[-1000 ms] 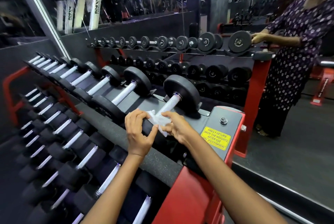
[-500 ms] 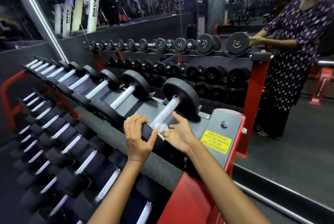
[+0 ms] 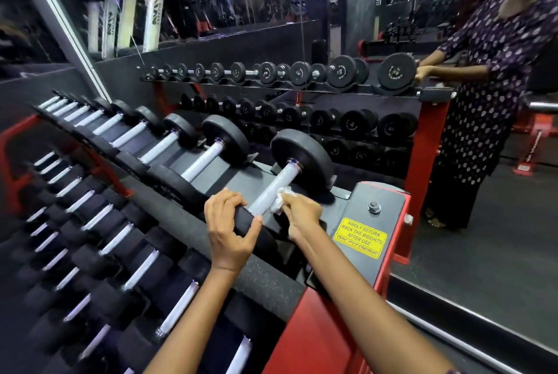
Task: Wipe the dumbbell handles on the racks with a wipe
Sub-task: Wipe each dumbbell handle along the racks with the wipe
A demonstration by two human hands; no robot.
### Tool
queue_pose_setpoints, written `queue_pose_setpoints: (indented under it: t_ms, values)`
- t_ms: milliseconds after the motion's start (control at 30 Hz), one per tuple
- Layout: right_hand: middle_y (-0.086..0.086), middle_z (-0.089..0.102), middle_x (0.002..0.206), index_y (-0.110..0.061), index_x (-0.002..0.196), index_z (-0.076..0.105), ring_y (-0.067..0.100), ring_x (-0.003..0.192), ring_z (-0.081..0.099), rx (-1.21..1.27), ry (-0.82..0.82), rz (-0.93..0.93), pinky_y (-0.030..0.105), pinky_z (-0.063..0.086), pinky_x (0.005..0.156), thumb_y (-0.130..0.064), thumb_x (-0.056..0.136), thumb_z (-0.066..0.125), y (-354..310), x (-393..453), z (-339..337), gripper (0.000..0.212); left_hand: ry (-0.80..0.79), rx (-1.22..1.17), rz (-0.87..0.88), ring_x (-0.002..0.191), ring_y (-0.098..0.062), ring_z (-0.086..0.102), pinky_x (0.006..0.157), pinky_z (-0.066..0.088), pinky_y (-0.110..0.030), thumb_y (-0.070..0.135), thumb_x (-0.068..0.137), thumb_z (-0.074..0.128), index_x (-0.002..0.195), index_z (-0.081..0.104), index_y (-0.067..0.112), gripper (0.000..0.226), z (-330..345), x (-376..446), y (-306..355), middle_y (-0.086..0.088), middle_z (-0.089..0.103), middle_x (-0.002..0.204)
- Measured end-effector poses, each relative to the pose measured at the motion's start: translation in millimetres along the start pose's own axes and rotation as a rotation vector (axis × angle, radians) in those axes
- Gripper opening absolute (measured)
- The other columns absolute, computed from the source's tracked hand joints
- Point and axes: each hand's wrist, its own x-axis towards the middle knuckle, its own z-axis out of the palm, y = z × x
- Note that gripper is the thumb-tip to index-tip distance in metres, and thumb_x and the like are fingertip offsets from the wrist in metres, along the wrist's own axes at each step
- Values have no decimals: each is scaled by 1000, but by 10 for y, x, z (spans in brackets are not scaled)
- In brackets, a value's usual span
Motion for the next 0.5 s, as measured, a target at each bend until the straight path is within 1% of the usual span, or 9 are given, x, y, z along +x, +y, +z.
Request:
queue_pose_setpoints:
  t_ms: [67, 133, 200, 267, 333, 367, 433, 467, 500]
  values:
    - [8, 57, 56, 0, 79, 63, 10, 46, 55, -40, -13, 34, 19, 48, 44, 4, 80, 65, 68, -50, -16, 4, 3, -2, 1, 105, -28, 50, 99, 35, -27, 31, 78, 62, 95, 52, 14, 26, -2, -6, -11, -14, 59, 98]
    - [7, 59, 64, -2, 84, 64, 15, 59, 57, -54, -62, 91, 22, 50, 45, -1, 82, 65, 72, -73, -37, 3, 13, 6, 9, 104, -28, 51, 99, 35, -28, 31, 78, 62, 93, 56, 9, 27, 1, -14, -28, -14, 60, 97]
    - [5, 58, 62, -3, 77, 61, 13, 56, 55, 31, -48, 89, 23, 50, 48, 4, 82, 63, -51, 42, -18, 9, 13, 7, 7, 105, -28, 50, 99, 35, -29, 30, 78, 62, 91, 56, 8, 27, 7, -7, -37, -14, 60, 97]
    - [4, 53, 58, -3, 70, 59, 8, 45, 47, 129, 7, 60, 20, 46, 48, 11, 81, 60, -184, 178, 24, 18, 7, 1, 4, 105, -27, 50, 99, 35, -30, 30, 78, 62, 93, 54, 11, 25, 7, -11, -34, -13, 59, 97]
    - [1, 49, 52, -3, 65, 57, 7, 40, 40, 121, 20, 74, 19, 42, 46, 12, 81, 59, -164, 212, 50, 23, 1, -3, 4, 105, -26, 50, 98, 36, -32, 31, 78, 62, 94, 53, 14, 25, 2, -10, -25, -13, 59, 97]
    - [2, 48, 54, -1, 67, 57, 8, 43, 41, 94, -14, 102, 20, 46, 52, 12, 83, 57, -111, 197, 45, 21, 1, -1, 4, 105, -26, 50, 97, 36, -33, 31, 78, 62, 94, 54, 13, 25, 0, -7, -23, -13, 59, 97]
    - [6, 50, 67, 7, 82, 57, 11, 53, 46, 89, -113, 162, 27, 55, 74, 17, 85, 50, -48, 184, 21, 12, 6, 11, 3, 104, -26, 50, 96, 37, -35, 30, 78, 62, 90, 58, 4, 29, 6, -8, -22, -14, 59, 97]
    - [8, 49, 71, 7, 83, 55, 11, 54, 48, 116, -143, 180, 24, 55, 73, 18, 86, 47, -87, 218, 7, 14, 4, 18, 0, 104, -26, 50, 96, 38, -37, 30, 78, 62, 88, 60, 1, 31, 11, -8, -18, -14, 59, 97]
    - [9, 48, 73, 7, 80, 54, 11, 54, 49, 169, -140, 185, 18, 54, 61, 17, 87, 45, -155, 287, 6, 15, 0, 23, -3, 104, -27, 50, 95, 38, -38, 30, 78, 62, 87, 60, 0, 32, 11, -4, -15, -14, 59, 97]
